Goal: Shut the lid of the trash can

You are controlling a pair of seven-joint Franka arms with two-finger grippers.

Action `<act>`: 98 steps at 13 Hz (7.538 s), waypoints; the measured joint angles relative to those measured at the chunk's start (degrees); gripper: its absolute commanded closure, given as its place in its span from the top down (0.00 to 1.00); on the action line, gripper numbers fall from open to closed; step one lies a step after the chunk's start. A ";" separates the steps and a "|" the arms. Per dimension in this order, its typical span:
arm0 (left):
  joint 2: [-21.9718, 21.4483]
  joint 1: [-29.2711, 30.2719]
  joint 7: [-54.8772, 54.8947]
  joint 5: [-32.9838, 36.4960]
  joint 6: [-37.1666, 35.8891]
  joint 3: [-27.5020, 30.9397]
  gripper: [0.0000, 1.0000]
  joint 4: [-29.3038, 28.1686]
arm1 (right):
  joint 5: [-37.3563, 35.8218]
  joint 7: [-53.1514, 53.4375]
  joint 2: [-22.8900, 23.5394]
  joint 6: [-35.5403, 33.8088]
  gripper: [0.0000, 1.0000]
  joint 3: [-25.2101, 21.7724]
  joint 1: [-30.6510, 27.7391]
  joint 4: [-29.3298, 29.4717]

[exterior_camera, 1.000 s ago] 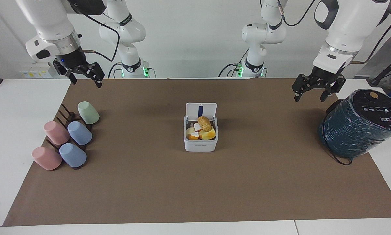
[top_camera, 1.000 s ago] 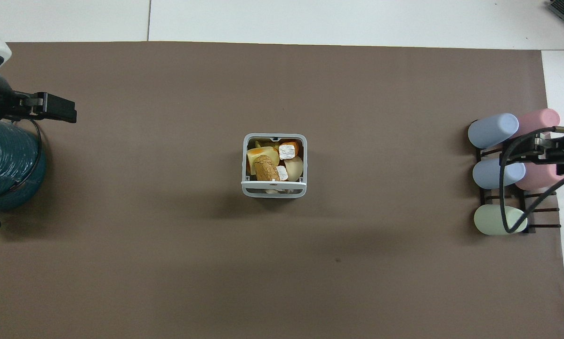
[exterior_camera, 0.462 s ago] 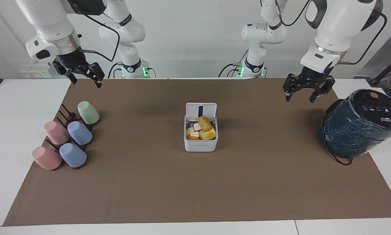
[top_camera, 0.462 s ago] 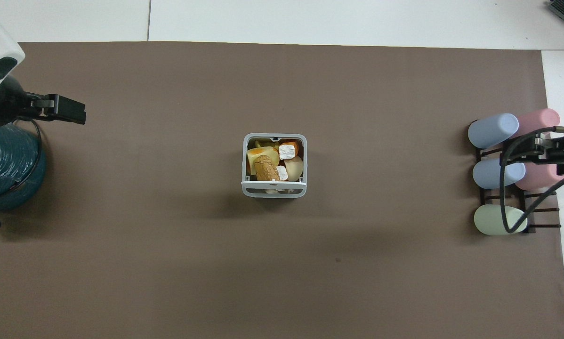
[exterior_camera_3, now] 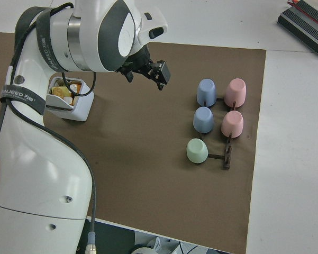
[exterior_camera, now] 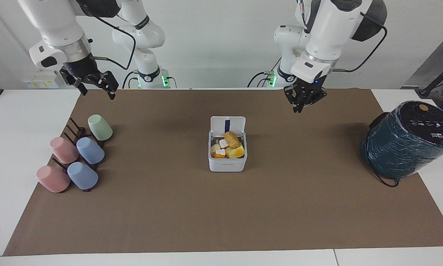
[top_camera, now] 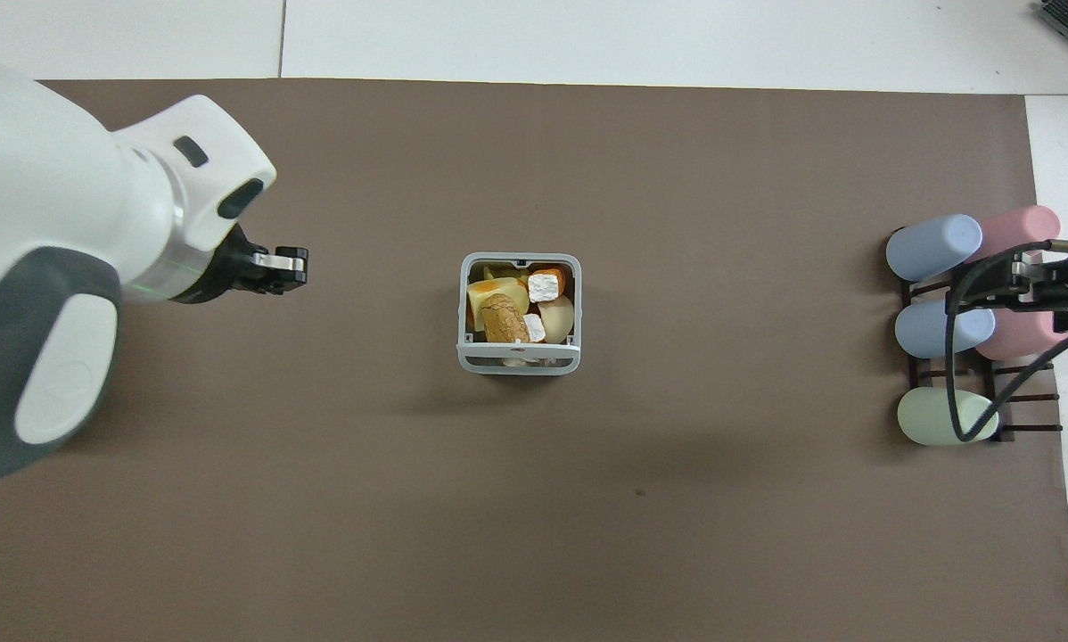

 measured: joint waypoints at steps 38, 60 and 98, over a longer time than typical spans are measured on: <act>10.47 -12.55 -15.53 -13.45 50.53 1.17 0.00 -16.24 | 0.00 0.00 0.00 0.00 1.00 0.00 0.00 -0.12; 16.30 -12.41 -15.39 -13.50 52.95 1.26 0.00 -13.29 | 0.00 0.00 0.00 0.00 1.00 0.00 0.00 -0.22; 3.06 9.14 14.81 1.01 -1.84 4.91 1.00 7.94 | 0.04 0.00 -0.01 0.00 1.00 0.26 0.39 -0.25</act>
